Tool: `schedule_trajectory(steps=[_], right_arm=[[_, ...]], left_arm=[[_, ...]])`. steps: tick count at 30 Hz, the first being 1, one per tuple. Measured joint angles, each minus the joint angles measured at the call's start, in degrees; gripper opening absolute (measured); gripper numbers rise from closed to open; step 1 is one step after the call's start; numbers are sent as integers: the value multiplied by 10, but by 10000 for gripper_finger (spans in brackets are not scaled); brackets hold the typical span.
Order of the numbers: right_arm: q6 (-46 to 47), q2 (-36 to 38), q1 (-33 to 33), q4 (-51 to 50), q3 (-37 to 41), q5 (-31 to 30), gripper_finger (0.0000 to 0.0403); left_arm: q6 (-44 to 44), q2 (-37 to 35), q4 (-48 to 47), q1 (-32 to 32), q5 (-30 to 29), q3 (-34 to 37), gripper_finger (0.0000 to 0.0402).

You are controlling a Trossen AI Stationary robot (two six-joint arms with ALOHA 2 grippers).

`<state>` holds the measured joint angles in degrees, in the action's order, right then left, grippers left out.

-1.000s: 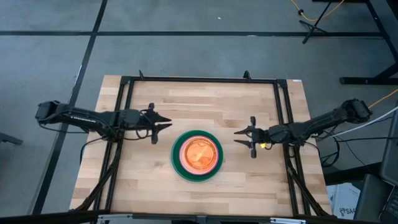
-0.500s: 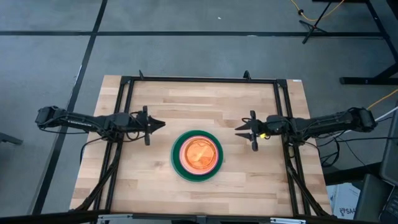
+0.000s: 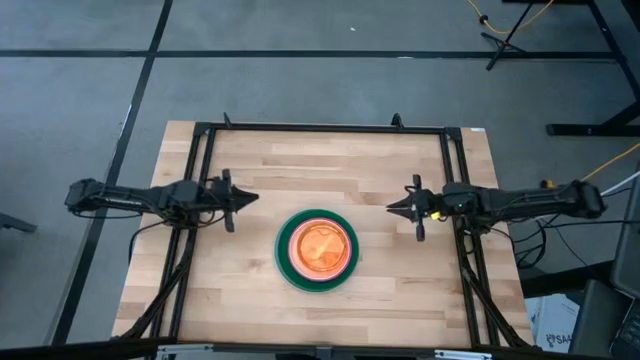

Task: Stack plastic plates
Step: Return to Home Position

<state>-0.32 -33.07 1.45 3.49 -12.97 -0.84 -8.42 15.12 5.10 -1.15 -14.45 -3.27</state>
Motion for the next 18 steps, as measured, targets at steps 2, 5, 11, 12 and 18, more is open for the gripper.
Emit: schedule_trajectory(steps=[2, 5, 11, 12, 18], right_arm=[[0, 26, 0, -19, 0, 0, 29], [0, 65, 0, -61, 0, 0, 25], [-13, 148, 0, -76, 24, 14, 24], [-16, 162, 0, -68, 37, 24, 24], [-14, 231, 0, -62, 74, -2, 24]], left_arm=[[0, -13, -7, 0, 0, 0, 3], [0, -29, -10, 0, 0, 0, 3], [0, -45, -32, 0, -11, 0, 3], [2, -46, -30, 0, -11, 2, 3], [1, -64, -23, 0, 7, 28, 3]])
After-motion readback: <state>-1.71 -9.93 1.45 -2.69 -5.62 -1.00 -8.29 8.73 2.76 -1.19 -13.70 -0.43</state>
